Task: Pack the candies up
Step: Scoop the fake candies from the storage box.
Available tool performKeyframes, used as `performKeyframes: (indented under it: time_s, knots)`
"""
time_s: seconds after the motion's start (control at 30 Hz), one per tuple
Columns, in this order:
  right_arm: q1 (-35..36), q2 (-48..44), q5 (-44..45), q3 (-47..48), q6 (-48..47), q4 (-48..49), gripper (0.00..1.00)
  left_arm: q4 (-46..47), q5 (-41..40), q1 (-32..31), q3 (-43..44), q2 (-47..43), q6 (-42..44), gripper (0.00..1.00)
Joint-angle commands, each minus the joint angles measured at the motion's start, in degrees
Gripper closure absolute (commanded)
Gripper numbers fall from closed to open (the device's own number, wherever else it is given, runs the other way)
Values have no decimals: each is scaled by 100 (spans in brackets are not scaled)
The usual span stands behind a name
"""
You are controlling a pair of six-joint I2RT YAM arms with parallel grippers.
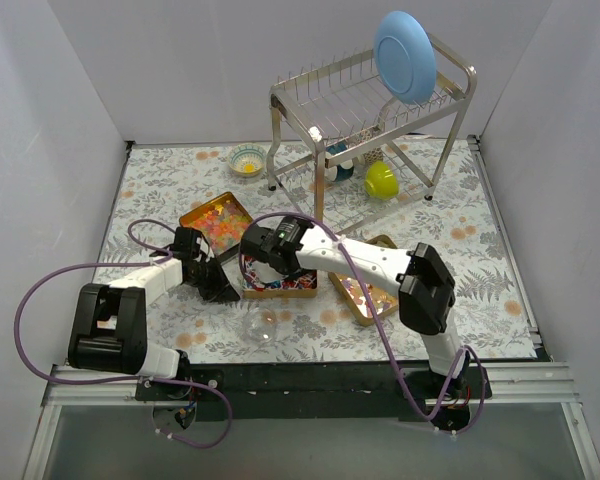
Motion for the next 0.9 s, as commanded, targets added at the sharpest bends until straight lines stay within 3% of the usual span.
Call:
performKeyframes:
  time_s: [0.0, 0.2, 0.47, 0.87]
  knots:
    - [-4, 294, 202, -82, -60, -222, 99, 343, 157, -42, -94, -251, -71, 100]
    - [-4, 558, 9, 49, -95, -213, 99, 511, 166, -51, -112, -154, 16, 100]
    - [-13, 532, -869, 313, -95, -204, 99, 704, 289, -103, -129, -154, 131, 100]
    - [-487, 127, -1178, -347, 36, -204, 99, 836, 342, -139, -217, -145, 148, 100]
